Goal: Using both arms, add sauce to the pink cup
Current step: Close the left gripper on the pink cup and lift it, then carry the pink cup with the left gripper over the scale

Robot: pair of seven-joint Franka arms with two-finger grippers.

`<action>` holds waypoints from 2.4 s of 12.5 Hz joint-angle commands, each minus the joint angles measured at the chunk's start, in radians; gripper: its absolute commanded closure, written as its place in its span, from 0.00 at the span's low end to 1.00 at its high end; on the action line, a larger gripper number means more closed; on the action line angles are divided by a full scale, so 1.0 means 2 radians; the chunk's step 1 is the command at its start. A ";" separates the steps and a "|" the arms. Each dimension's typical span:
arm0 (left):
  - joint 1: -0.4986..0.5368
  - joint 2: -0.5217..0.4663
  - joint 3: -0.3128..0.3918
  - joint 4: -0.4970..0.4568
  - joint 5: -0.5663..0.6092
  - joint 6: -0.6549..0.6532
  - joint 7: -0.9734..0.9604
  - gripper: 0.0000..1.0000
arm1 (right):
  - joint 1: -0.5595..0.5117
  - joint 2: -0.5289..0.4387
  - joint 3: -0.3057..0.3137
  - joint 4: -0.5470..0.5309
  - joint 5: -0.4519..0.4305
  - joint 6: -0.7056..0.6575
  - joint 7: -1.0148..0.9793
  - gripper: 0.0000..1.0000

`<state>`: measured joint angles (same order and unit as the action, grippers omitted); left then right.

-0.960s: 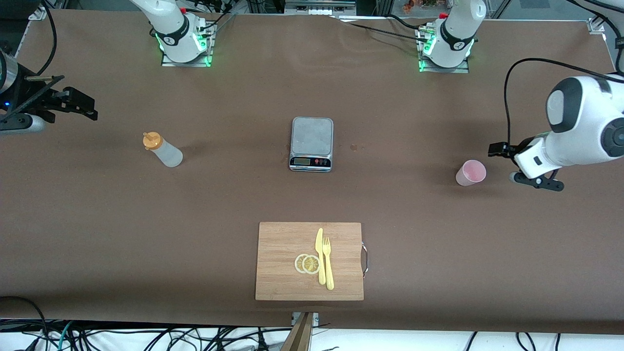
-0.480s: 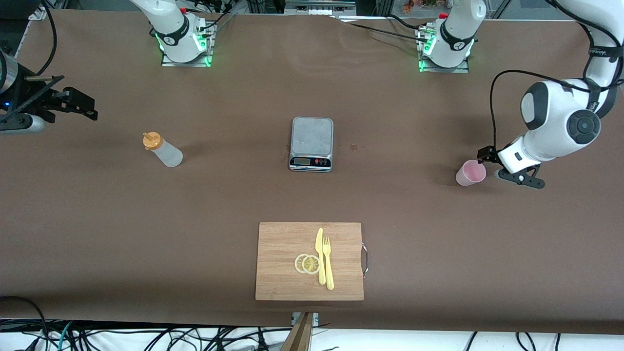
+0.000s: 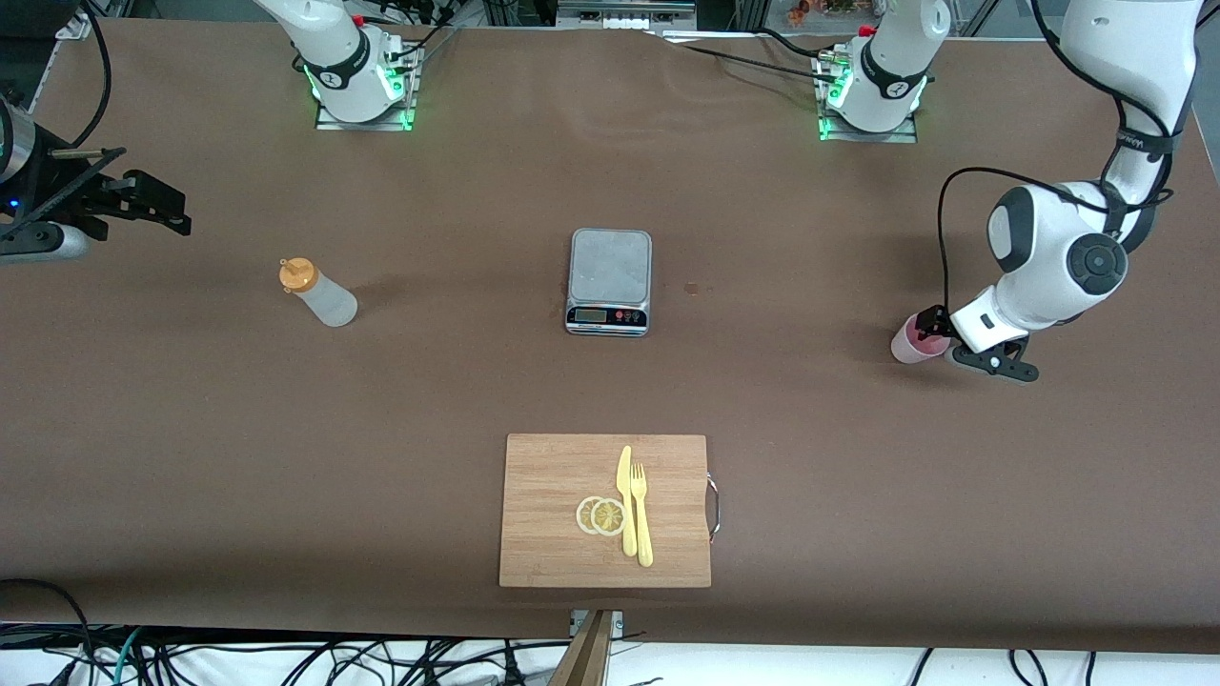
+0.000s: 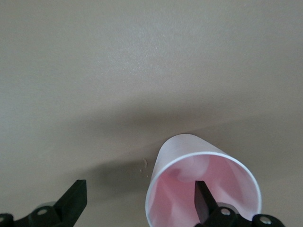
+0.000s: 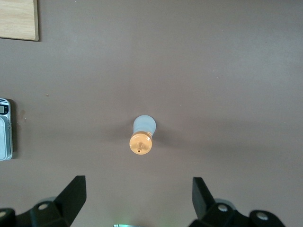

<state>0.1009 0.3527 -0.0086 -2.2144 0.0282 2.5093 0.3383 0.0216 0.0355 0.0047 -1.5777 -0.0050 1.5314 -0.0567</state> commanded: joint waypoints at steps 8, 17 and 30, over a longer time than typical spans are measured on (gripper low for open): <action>0.003 0.002 -0.003 0.007 0.009 -0.004 0.006 1.00 | 0.001 -0.001 0.001 0.000 -0.002 0.003 0.006 0.01; -0.002 -0.031 -0.030 0.020 0.009 -0.071 0.007 1.00 | 0.001 0.000 0.001 0.000 -0.002 0.003 0.007 0.01; -0.019 -0.014 -0.200 0.170 0.002 -0.230 -0.102 1.00 | -0.001 0.002 0.001 0.000 -0.002 0.002 0.007 0.01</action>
<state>0.0872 0.2886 -0.3724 -1.9367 0.0275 2.0868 0.2145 0.0216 0.0363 0.0047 -1.5792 -0.0050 1.5314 -0.0557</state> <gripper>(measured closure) 0.956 0.004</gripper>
